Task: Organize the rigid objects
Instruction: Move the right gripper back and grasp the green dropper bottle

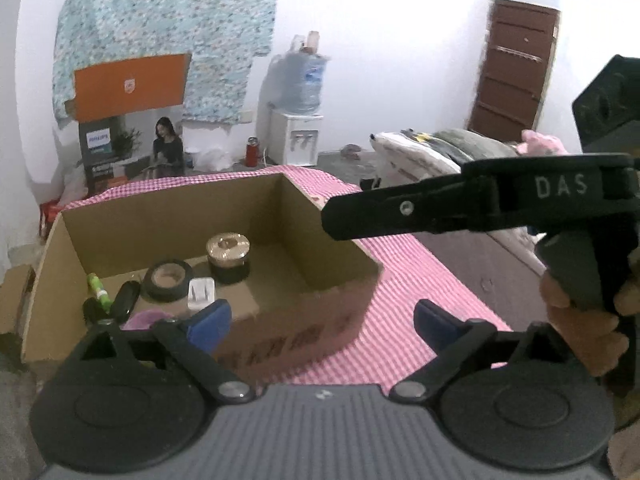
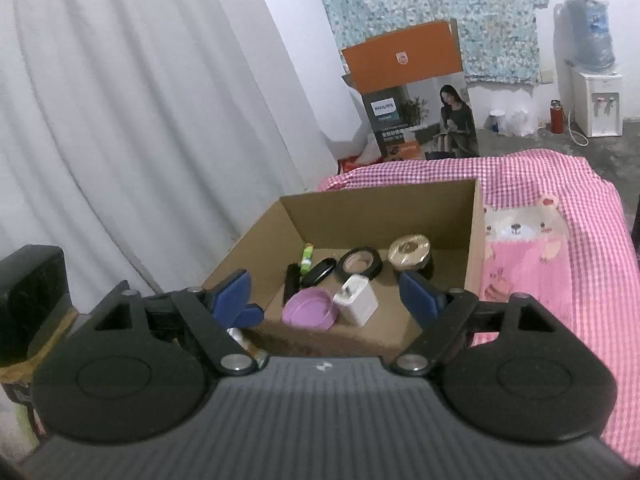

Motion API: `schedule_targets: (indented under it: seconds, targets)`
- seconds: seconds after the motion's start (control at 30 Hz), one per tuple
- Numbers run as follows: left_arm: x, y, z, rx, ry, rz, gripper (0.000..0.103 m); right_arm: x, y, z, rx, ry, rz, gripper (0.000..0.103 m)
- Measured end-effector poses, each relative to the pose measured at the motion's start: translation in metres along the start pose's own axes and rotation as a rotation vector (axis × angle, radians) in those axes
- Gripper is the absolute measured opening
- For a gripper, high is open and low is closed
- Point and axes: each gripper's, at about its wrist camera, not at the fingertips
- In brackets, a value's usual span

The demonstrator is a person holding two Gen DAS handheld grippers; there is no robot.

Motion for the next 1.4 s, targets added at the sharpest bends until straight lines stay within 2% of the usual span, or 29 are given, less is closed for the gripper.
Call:
schedule_targets:
  seconds: [0.2,0.37,0.53,0.77,0.83,1.0,1.17,1.4]
  targets:
    - [-0.038,-0.005,0.017,0.014,0.010,-0.047,0.099,-0.043,0.017,0.006,0.010,0.018,0.001,0.081]
    - [-0.062,0.006,0.016,0.094,0.052,-0.032,0.099,-0.064,0.023,-0.011,0.053,0.067,-0.029,0.081]
    - [-0.079,0.025,0.013,0.172,0.056,0.011,0.099,-0.072,0.031,-0.039,0.093,0.121,-0.039,0.081]
    - [-0.099,0.039,-0.006,0.263,0.046,-0.012,0.097,-0.076,0.041,-0.087,0.107,0.175,-0.021,0.081]
    - [-0.104,0.042,-0.012,0.270,0.048,-0.018,0.094,-0.077,0.042,-0.102,0.105,0.192,-0.017,0.081]
    - [-0.114,0.045,-0.027,0.262,0.042,-0.034,0.092,-0.080,0.045,-0.127,0.109,0.229,0.018,0.071]
    - [-0.121,0.043,-0.040,0.267,0.036,-0.057,0.092,-0.082,0.046,-0.145,0.112,0.263,0.061,0.053]
    - [-0.126,0.046,-0.048,0.267,0.017,-0.047,0.092,-0.083,0.047,-0.164,0.123,0.279,0.103,0.044]
Point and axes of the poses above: each gripper's, at about its wrist camera, not at the fingertips, and z roughly against the way its jaws point, y to its left, x to its top, and after that the axes turned 4 degrees about x, right-handed
